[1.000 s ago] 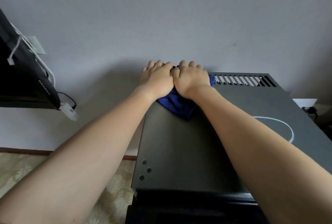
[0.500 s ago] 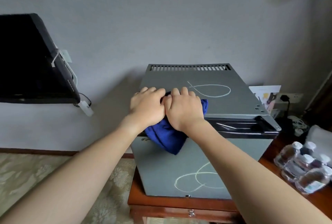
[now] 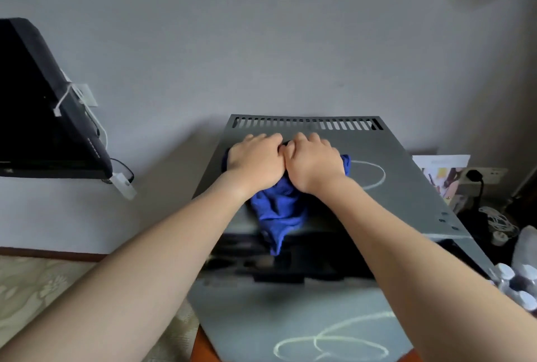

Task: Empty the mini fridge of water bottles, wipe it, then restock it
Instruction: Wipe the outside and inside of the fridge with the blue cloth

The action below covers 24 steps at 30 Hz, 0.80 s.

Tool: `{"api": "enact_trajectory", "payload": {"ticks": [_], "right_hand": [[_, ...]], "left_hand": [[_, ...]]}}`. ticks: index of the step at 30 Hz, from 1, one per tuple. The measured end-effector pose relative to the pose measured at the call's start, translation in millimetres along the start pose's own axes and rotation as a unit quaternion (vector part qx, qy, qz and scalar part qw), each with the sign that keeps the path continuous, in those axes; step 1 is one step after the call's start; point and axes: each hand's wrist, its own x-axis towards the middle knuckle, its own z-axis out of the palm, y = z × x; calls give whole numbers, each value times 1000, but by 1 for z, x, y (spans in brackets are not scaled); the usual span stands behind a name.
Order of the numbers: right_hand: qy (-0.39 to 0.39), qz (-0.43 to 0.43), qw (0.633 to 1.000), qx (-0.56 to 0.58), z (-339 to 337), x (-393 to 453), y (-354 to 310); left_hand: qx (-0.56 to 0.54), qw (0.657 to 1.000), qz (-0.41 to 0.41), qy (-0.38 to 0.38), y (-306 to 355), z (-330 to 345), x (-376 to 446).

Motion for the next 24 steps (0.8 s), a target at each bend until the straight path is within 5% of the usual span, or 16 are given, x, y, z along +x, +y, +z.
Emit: {"api": "enact_trajectory", "payload": {"ticks": [11, 24], "right_hand": [[-8, 28, 999, -20, 40, 182, 43], [-7, 6, 1000, -10, 6, 65, 28]], "left_hand": [[-2, 1000, -26, -2, -20, 67, 164], [-4, 1000, -24, 0, 14, 23, 56]]}}
